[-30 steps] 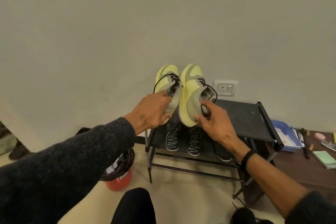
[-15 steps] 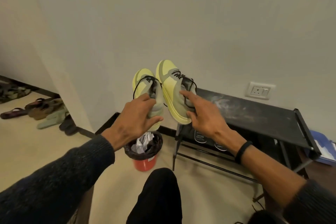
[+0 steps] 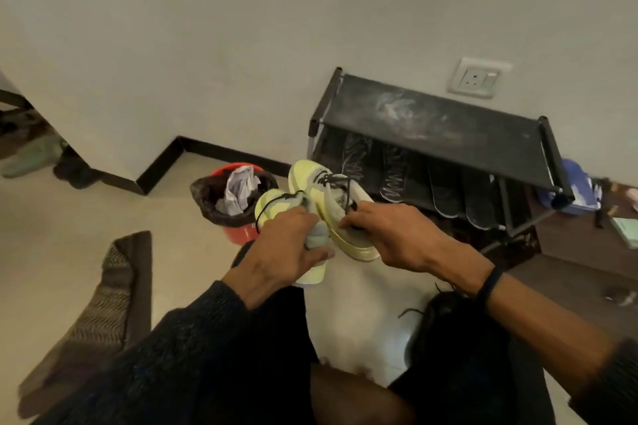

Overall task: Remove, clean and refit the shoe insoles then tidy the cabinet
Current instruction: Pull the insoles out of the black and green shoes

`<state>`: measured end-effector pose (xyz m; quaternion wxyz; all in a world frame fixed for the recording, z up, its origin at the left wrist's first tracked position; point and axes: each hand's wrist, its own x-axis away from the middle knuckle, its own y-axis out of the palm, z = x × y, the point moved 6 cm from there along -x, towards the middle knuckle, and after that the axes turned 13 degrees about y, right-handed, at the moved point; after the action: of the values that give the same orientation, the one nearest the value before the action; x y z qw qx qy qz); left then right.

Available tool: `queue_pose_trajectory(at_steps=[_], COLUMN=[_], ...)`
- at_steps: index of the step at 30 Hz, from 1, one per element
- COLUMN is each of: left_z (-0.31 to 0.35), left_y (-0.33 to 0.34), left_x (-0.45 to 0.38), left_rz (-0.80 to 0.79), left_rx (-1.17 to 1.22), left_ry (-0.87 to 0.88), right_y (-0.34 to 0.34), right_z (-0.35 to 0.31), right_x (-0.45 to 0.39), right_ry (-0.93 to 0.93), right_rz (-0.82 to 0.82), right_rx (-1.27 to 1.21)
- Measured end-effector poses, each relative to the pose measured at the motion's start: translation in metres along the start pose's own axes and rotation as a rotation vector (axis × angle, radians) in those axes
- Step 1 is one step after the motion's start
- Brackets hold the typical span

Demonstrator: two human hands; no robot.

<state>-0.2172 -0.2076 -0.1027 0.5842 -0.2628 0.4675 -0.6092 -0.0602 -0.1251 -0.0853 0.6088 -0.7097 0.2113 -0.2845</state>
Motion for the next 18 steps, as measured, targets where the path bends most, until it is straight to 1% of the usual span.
queue_pose_trajectory(at_steps=[2,4,8,12,15,17,18], left_z=[0.012,0.017,0.007,-0.010,-0.032,-0.048,-0.056], left_y=[0.027,0.051,0.110,0.181,0.226,0.251,0.264], left_x=[-0.007,-0.014,-0.035,-0.043,-0.040,-0.039,-0.040], left_rz=[-0.065,-0.093,-0.171,-0.329,-0.475,-0.524,-0.524], left_rx=[0.005,0.025,0.093,0.183,0.229,0.258,0.264], left_ry=[0.035,0.042,-0.014,-0.087,-0.203,-0.285,-0.315], right_y=[0.023,0.041,0.074,0.132,0.173,0.198,0.208], right_z=[0.016,0.032,0.065,0.087,0.100,0.108,0.110], right_x=[0.011,0.020,0.024,0.016,0.004,-0.005,-0.011], right_ry=[0.017,0.053,0.142,0.235,0.338,0.397,0.418], right_rz=[-0.062,-0.101,-0.149,-0.296,-0.390,-0.439,-0.458], right_rx=[-0.019,-0.028,-0.058,-0.058,-0.110,-0.150,-0.162])
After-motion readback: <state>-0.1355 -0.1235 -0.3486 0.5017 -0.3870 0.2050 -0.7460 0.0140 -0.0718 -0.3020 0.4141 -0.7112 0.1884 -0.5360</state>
